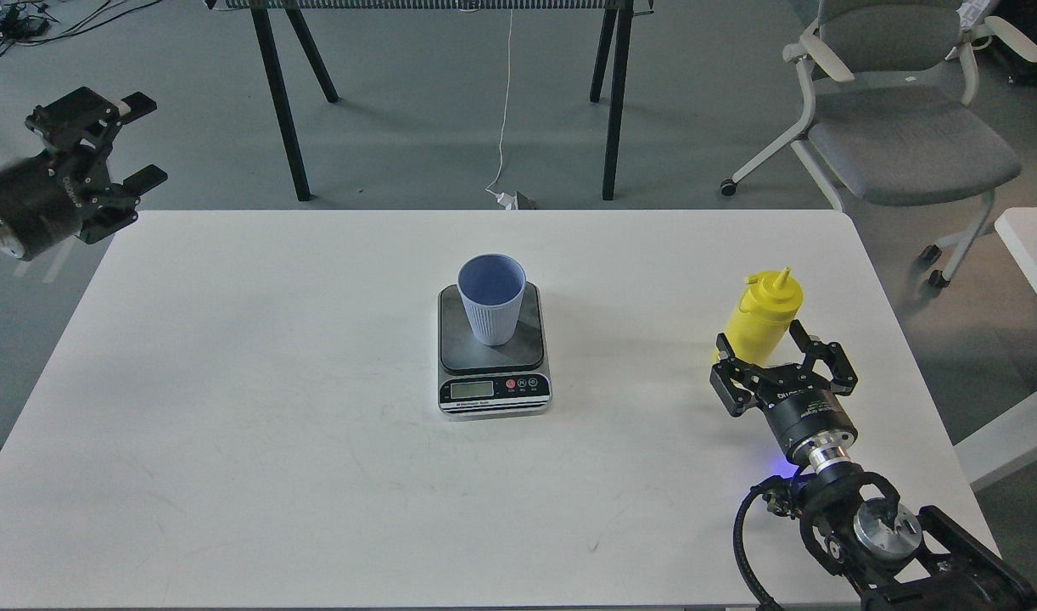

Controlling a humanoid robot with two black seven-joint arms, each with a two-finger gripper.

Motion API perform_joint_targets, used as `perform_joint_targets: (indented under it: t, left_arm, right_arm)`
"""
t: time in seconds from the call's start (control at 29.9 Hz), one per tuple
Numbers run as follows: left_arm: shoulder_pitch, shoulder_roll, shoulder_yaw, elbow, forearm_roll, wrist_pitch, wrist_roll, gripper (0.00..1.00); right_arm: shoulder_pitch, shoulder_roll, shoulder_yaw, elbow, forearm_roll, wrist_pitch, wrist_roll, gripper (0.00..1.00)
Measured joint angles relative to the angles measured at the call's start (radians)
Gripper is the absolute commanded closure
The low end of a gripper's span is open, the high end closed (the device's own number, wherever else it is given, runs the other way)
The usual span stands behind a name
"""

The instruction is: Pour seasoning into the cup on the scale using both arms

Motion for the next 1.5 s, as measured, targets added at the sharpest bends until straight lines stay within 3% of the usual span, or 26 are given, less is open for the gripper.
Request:
perform_joint_targets:
  t: [0.47,0.8,1.14,1.5]
  left_arm:
    - [-0.001,0.001,0.000,0.000,0.000,0.000,0.000,0.00]
    - [0.001,-0.001,0.000,0.000,0.000,0.000,0.000,0.00]
    - [-0.002,-0.016,-0.002,0.000,0.000,0.000,0.000,0.00]
    - [-0.013,-0.077,-0.013,0.001,-0.002,0.000,0.000,0.00]
  right_arm:
    - [-0.128,-0.032,-0.002,0.157,-0.002,0.000,0.009,0.01]
    - [-0.235,-0.121,0.047,0.255,-0.001,0.000,0.026,0.01]
    - [-0.385,-0.368,0.138,0.419,0.011,0.000,0.034,0.01]
    - [-0.393,-0.727,0.349,0.427,0.013,0.000,0.028,0.01]
